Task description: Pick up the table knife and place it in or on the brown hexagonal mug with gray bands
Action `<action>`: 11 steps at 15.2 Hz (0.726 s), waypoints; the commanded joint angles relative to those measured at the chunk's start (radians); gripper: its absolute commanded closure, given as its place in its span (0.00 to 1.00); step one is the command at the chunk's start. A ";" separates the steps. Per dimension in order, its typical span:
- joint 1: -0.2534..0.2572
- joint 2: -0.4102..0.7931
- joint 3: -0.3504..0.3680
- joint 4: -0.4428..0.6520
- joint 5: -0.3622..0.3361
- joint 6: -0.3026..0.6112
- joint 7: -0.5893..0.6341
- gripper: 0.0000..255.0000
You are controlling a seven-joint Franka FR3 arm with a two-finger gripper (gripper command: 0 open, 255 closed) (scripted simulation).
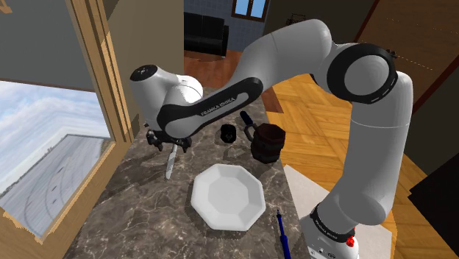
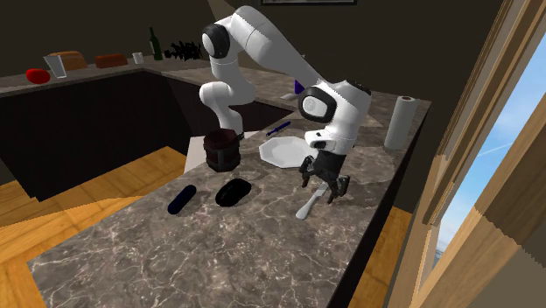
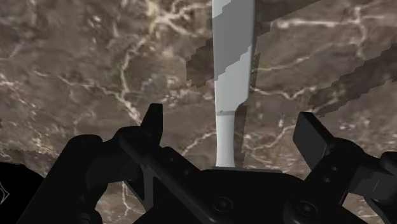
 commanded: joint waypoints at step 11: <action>-0.003 -0.006 0.001 -0.008 0.003 0.003 -0.001 1.00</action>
